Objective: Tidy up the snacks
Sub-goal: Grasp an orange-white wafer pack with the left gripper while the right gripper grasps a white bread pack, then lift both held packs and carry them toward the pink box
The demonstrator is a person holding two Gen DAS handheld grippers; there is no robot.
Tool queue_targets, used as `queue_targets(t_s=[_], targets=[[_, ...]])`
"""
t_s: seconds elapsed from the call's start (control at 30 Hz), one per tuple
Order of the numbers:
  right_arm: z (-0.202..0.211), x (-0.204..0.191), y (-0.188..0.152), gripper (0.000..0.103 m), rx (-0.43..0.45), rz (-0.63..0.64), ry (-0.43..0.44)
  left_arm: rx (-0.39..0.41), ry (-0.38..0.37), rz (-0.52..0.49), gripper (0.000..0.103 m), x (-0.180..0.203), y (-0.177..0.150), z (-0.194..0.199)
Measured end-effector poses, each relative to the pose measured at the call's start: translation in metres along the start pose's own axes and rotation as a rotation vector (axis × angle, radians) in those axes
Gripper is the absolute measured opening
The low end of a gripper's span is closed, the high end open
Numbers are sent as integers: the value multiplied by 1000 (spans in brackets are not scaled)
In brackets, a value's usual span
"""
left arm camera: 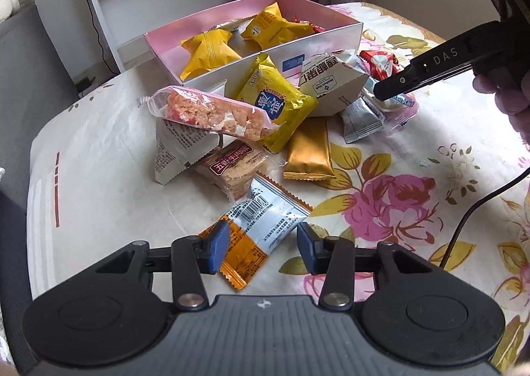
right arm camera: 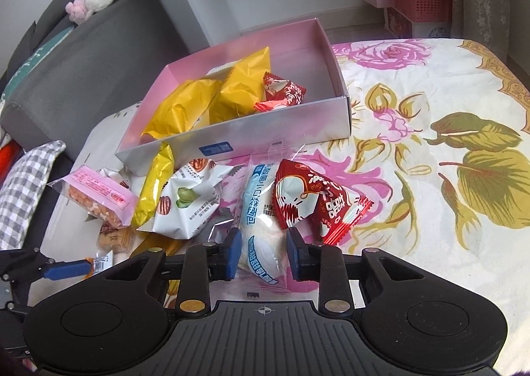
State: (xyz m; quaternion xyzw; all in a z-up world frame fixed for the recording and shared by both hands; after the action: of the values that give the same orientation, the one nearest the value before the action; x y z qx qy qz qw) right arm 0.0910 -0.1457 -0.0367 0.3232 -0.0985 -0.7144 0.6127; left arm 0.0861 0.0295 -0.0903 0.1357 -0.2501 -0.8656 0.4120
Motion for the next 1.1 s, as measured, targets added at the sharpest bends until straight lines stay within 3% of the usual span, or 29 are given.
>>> queue_targets(t_s=[0.1, 0.27, 0.4, 0.43, 0.6, 0.73, 0.83, 0.97, 1.1], targets=[[5, 3, -2, 22, -29, -2, 3, -13, -63, 9, 40, 6, -3, 2], [11, 11, -7, 22, -84, 17, -44, 8, -65, -21, 43, 11, -2, 6], [16, 14, -4, 28, -59, -4, -5, 44, -35, -14, 60, 8, 5, 7], [16, 13, -2, 28, -52, -10, 6, 46, -30, -14, 61, 7, 5, 6], [6, 7, 2, 49, -41, -38, 46, 25, -6, -22, 64, 6, 5, -5], [-7, -1, 1, 49, -24, -5, 32, 11, 7, -31, 64, 4, 2, -13], [-11, -7, -1, 39, -7, 68, 8, 19, -6, -6, 61, 4, 2, -13], [-6, -9, -4, 35, -42, 104, 4, 15, -46, 6, 40, 7, 1, -10], [4, -6, -12, 35, -114, 118, -7, -6, -72, -12, 40, 14, 0, -7]])
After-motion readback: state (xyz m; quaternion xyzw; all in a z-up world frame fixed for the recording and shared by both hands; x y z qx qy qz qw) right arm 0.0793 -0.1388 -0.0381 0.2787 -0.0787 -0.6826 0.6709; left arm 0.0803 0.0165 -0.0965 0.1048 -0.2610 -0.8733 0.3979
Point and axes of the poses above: each gripper's, at about its wrist camera, not at the fingertips, and z roughly against the way its jaws point, x to its right, y to its top, the point moved 6 cm from there along -z, roughly the way its jaws point, and after that the axes turned 1 degree about -y, right-handed, at the moved point
